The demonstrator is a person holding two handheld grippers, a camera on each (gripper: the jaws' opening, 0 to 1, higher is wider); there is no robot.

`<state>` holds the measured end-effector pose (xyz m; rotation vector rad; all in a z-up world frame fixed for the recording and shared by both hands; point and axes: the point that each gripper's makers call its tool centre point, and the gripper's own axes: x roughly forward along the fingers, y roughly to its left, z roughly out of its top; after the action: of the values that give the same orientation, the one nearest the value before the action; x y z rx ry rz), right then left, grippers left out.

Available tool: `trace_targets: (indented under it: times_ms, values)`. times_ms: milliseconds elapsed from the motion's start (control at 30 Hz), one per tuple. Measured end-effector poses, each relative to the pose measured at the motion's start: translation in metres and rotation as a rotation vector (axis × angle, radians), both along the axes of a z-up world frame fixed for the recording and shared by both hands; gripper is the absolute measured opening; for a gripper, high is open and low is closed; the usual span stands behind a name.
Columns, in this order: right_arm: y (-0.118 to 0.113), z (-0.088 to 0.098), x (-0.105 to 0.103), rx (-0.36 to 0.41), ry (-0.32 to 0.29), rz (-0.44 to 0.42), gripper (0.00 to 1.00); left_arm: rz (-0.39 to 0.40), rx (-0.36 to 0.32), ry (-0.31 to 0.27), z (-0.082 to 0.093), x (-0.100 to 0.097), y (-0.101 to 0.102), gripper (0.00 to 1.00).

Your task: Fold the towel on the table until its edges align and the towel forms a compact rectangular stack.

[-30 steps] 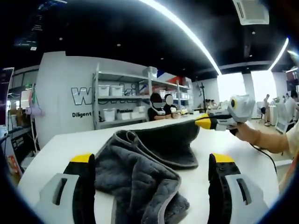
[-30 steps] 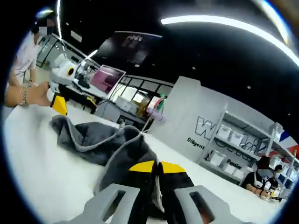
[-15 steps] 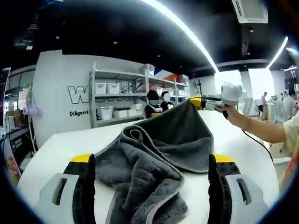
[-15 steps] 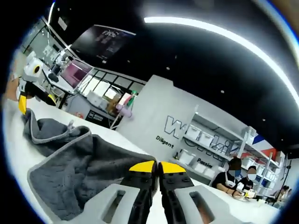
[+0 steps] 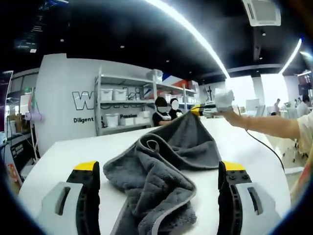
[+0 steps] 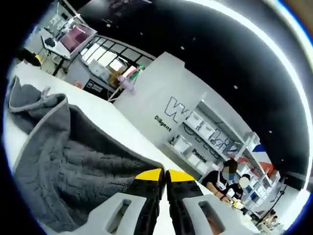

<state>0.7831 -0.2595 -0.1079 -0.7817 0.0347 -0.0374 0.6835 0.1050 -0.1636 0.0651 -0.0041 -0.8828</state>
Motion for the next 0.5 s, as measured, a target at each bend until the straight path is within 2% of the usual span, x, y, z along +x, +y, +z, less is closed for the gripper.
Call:
trace_targets:
  times_ms: [133,167,267,333,400,500]
  values:
    - [-0.018,-0.028,0.009,0.03,0.043,-0.048,0.0,0.007,-0.006,-0.006,0.002,-0.002,0.002,0.98]
    - [-0.028,-0.044,0.013,0.026,0.075,-0.079,0.0,0.006,-0.019,-0.004,0.004,-0.001,0.003,0.98]
    - [-0.052,-0.072,0.018,-0.11,0.132,-0.157,0.0,-0.002,-0.04,0.002,0.007,0.001,0.006,0.98]
    - [-0.063,-0.089,0.02,-0.073,0.164,-0.181,0.0,-0.005,-0.053,0.005,0.009,0.001,0.006,0.98]
    - [-0.07,-0.099,0.022,-0.036,0.182,-0.19,0.0,-0.012,-0.07,0.01,0.01,0.0,0.006,0.97]
    - [-0.079,-0.119,0.023,-0.032,0.237,-0.201,0.0,-0.008,-0.064,0.003,0.009,-0.001,0.004,0.97]
